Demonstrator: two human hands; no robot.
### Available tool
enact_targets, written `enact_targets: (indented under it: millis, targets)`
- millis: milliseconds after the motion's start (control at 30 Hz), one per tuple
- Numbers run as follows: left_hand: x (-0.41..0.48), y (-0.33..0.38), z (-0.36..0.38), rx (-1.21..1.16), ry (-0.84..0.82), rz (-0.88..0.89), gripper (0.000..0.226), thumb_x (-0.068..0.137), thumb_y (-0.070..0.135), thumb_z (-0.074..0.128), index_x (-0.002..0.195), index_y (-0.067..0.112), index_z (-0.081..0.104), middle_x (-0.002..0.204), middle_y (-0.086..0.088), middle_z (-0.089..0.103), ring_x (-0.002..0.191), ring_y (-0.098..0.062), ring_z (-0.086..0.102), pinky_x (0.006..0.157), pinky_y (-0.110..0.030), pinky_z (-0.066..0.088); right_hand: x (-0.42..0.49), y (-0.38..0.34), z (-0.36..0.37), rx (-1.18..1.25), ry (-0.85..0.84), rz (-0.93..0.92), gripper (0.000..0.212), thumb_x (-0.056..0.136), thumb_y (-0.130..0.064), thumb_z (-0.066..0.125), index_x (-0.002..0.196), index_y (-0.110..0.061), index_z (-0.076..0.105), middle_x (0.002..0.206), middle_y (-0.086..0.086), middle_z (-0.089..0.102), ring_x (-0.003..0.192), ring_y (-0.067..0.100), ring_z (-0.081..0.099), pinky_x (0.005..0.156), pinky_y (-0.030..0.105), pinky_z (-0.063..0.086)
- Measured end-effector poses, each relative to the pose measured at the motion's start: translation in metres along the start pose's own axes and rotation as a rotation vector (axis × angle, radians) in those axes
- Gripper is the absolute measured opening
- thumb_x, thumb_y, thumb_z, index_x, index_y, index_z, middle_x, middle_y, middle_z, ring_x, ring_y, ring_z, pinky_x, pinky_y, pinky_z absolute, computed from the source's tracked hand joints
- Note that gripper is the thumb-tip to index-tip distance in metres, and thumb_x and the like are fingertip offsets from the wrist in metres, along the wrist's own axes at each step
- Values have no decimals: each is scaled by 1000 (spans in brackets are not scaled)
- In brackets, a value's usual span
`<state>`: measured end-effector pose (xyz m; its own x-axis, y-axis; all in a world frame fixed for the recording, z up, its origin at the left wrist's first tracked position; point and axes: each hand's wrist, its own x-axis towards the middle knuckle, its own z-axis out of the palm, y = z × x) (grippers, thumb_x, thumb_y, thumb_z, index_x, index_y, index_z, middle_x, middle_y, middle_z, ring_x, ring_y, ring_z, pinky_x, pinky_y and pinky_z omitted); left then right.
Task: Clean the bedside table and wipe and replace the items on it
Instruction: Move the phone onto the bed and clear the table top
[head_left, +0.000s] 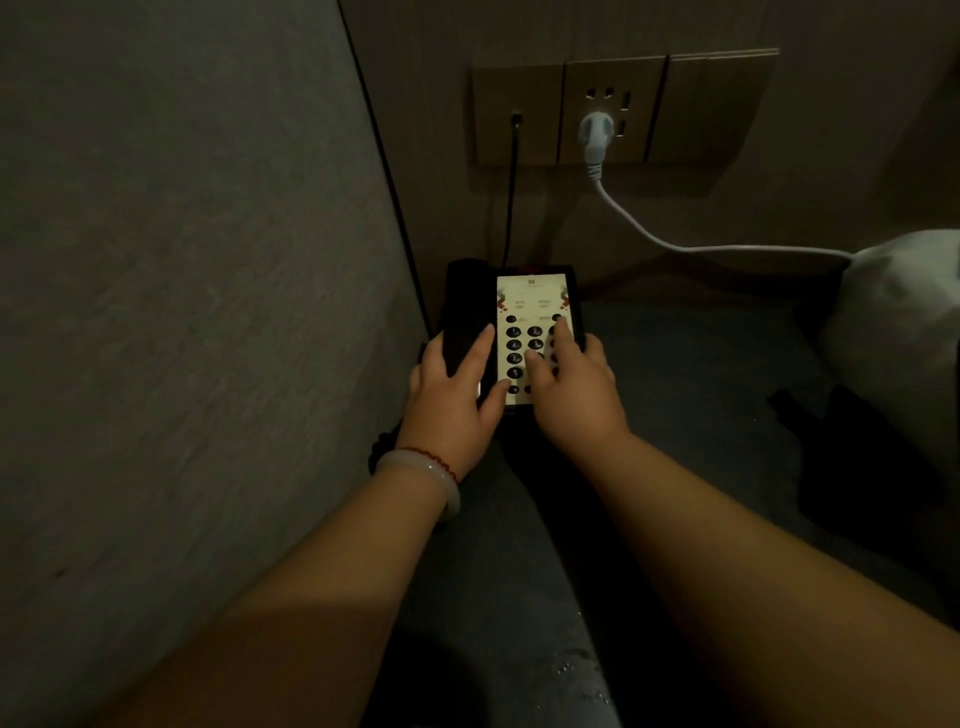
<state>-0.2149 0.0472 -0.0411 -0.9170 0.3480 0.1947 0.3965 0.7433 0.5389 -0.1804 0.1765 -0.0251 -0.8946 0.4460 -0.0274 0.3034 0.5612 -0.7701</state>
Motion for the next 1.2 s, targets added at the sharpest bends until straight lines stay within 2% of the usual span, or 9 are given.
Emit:
enact_targets:
  millis: [267,400,467,667,867,967,1067,1133,1200]
  targets:
    - [-56,39,-19,26,13,69,61,93,43,49,147,43,19,155,-10,14,138,-33,21,112,-52,28,-66,7,-37,165,102,-46,58,97,-38,41,149,-31,18,152,1,23,130,22,38,101,45,43]
    - [-93,60,-24,47,28,110,58,93,45,48,146,40,25,152,-14,22,133,-37,29,109,-56,29,-109,13,-63,208,160,-40,54,99,-30,41,149,-26,22,147,0,32,124,14,44,98,28,43]
    - [-115,74,-26,-13,22,104,59,91,45,50,145,40,28,152,-14,23,132,-36,31,107,-53,34,-132,15,-80,225,177,-5,52,100,-28,39,149,-24,23,145,-2,36,122,10,45,96,24,41]
    - [-179,109,-30,-121,26,146,58,87,54,37,142,45,21,149,-12,28,132,-33,33,103,-45,39,-194,33,-117,310,309,58,49,100,-22,41,147,-21,30,132,-7,45,119,9,48,101,40,44]
    - [-229,134,-36,-142,40,181,57,89,53,37,143,41,27,150,-9,28,130,-29,35,102,-38,34,-248,52,-140,638,282,221,40,90,-40,48,129,-50,45,131,-9,56,114,11,58,93,42,51]
    - [-254,148,-42,-196,-6,174,52,92,52,25,144,47,20,155,-3,19,133,-25,29,108,-42,33,-269,57,-155,646,265,220,36,97,-32,47,131,-41,50,125,-7,61,109,9,61,88,35,54]
    - [-269,158,-47,-211,-28,211,49,92,49,16,140,54,8,157,2,14,136,-16,24,109,-30,28,-283,58,-173,665,284,229,33,98,-27,47,130,-34,54,112,-8,68,95,4,66,71,18,55]
    - [-270,166,-53,-227,-31,219,49,93,47,17,138,59,1,157,3,19,135,-6,22,108,-19,20,-288,59,-185,685,298,247,31,98,-26,49,127,-32,58,105,-7,71,89,3,68,68,19,55]
    - [-268,174,-59,-275,-14,235,51,96,43,25,139,57,0,154,4,28,136,-7,29,112,-26,28,-292,58,-197,697,306,270,28,97,-25,50,123,-31,60,95,-7,73,83,5,70,70,25,56]
